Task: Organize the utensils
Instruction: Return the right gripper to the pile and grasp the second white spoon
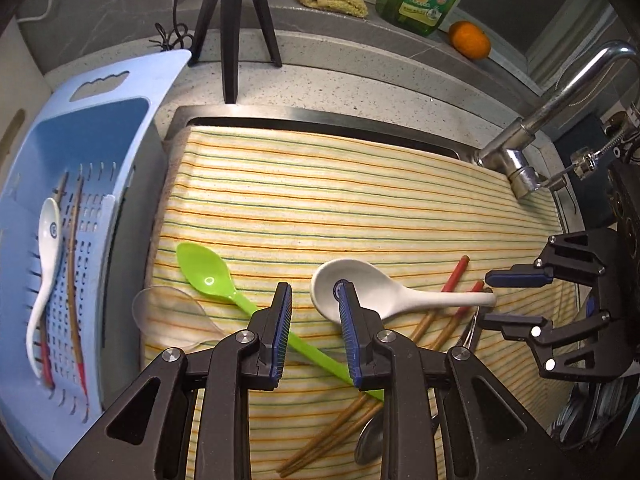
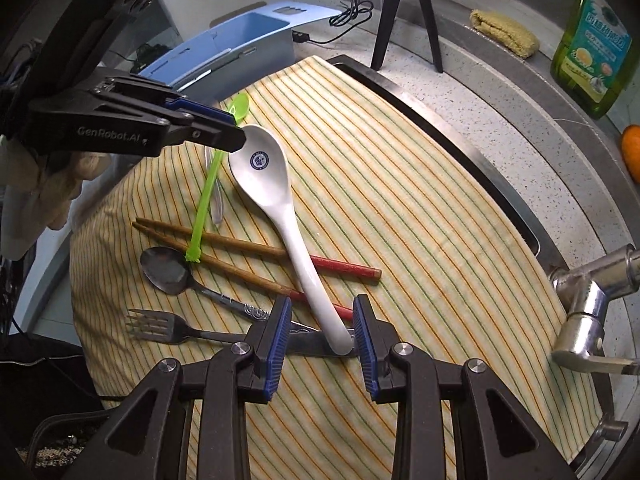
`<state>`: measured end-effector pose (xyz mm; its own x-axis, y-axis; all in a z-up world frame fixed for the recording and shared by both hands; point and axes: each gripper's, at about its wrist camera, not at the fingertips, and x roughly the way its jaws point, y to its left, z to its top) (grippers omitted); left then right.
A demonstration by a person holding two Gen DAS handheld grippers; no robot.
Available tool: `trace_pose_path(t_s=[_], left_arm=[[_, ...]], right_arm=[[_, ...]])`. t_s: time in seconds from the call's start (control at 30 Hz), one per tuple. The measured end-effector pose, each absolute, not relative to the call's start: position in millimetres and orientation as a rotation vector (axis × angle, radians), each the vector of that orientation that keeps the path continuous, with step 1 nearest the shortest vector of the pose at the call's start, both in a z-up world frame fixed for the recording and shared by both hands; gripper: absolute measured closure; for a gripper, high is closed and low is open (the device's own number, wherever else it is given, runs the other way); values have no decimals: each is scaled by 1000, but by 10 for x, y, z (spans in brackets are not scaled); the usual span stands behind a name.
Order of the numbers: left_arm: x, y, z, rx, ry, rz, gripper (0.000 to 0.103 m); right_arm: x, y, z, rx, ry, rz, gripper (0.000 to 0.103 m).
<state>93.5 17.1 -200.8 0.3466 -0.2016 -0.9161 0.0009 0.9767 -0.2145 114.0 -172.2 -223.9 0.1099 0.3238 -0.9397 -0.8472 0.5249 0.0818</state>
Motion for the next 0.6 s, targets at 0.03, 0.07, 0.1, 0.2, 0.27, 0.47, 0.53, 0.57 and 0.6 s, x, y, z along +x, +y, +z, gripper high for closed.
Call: trace_pose_path(t_s=[0.03, 0.07, 0.1, 0.2, 0.27, 0.47, 0.53, 0.57, 0.6], left_arm=[[953, 172, -2028, -193, 1220, -136, 80], [967, 170, -2047, -196, 1225, -139, 77], [980, 164, -2058, -195, 1228, -139, 77], [1024, 159, -2089, -209, 1237, -147, 77], [1045, 155, -2106, -224, 1239, -153, 77], [1102, 145, -2140, -238, 1233, -175, 83], [1114, 136, -2134, -232, 1229, -183, 85], [1124, 136, -2129, -232, 1226, -186, 86], [1129, 142, -2137, -238, 1223, -190, 88]], right_arm=[[1144, -1711, -2249, -560, 1161, 932, 74], [1150, -1703, -2263, -558, 1168, 934, 74], [1155, -1700, -2279, -555, 1176, 934, 74], [1162, -1686, -2302, -553, 1181, 936, 75], [1178, -1679, -2300, -546, 1183, 935, 81], [1197, -1669, -2304, -539, 1186, 932, 85], [1196, -1666, -2307, -537, 1188, 931, 86], [1200, -1659, -2311, -540, 1186, 932, 86], [1199, -1651, -2316, -546, 1185, 933, 86]])
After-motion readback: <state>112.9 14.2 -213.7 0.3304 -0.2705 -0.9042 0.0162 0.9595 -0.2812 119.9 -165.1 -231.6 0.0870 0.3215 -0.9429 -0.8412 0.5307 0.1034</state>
